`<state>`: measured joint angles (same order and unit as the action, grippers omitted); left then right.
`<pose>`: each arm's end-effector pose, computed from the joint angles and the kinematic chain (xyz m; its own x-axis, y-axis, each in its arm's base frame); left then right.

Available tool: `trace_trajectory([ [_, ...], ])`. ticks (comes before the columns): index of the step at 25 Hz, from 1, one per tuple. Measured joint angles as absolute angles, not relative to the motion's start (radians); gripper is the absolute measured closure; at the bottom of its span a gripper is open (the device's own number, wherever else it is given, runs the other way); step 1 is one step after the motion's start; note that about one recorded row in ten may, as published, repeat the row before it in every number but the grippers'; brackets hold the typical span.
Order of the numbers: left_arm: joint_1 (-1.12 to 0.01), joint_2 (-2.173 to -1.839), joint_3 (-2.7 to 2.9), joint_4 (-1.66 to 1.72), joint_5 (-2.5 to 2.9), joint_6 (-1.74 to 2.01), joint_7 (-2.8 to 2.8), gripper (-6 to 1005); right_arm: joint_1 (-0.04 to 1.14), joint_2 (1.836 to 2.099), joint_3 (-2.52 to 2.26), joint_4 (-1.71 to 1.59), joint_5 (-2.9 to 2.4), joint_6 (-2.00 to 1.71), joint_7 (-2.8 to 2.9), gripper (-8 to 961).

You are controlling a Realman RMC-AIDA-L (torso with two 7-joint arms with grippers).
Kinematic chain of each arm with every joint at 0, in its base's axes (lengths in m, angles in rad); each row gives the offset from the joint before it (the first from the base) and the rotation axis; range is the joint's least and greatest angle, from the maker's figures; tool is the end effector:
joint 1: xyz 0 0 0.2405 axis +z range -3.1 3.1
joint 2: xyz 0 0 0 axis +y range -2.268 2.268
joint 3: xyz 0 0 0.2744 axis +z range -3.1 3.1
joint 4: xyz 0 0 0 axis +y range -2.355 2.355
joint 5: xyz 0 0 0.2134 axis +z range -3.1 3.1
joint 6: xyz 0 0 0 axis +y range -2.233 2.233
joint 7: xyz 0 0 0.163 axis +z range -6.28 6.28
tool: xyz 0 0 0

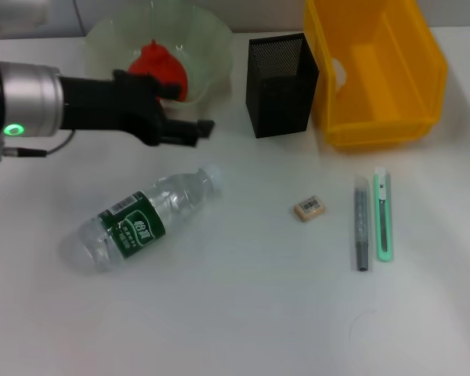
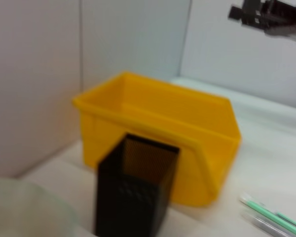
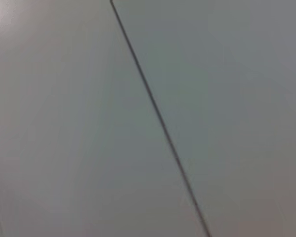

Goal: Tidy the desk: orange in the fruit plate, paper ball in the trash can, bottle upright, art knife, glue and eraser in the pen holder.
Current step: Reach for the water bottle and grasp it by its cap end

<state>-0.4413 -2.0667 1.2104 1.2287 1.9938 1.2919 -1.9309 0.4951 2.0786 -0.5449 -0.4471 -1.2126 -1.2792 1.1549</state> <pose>-0.2013 0.3803 -0.0090 0.8958 0.3325 0.2948 0.4193 -0.8523 -0.3126 0.3008 0.3999 0.0592 0.3567 0.0204 -0.9340 -0.8321 -0.4474 -0.3276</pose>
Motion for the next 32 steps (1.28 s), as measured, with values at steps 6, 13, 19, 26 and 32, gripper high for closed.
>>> trace_trajectory([
  [6, -0.530, -2.070, 1.277, 1.211, 2.119, 1.356, -2.117, 170, 0.489, 2.078, -0.463, -0.397, -1.212, -1.267, 1.091, 195],
  [13, -0.635, -2.076, 1.416, 1.154, 2.314, 1.303, -2.282, 170, 0.475, 2.078, -0.435, -0.396, -1.212, -1.272, 1.077, 195],
  [19, -0.655, -2.079, 1.456, 1.092, 2.325, 1.232, -2.285, 170, 0.465, 2.078, -0.434, -0.387, -1.212, -1.276, 1.059, 196],
  [26, -0.655, -2.079, 1.554, 1.059, 2.348, 1.126, -2.284, 169, 0.459, 2.080, -0.433, -0.387, -1.212, -1.284, 1.058, 196],
  [32, -0.649, -2.079, 1.582, 1.047, 2.363, 1.070, -2.287, 181, 0.453, 2.080, -0.433, -0.387, -1.212, -1.285, 1.060, 196],
])
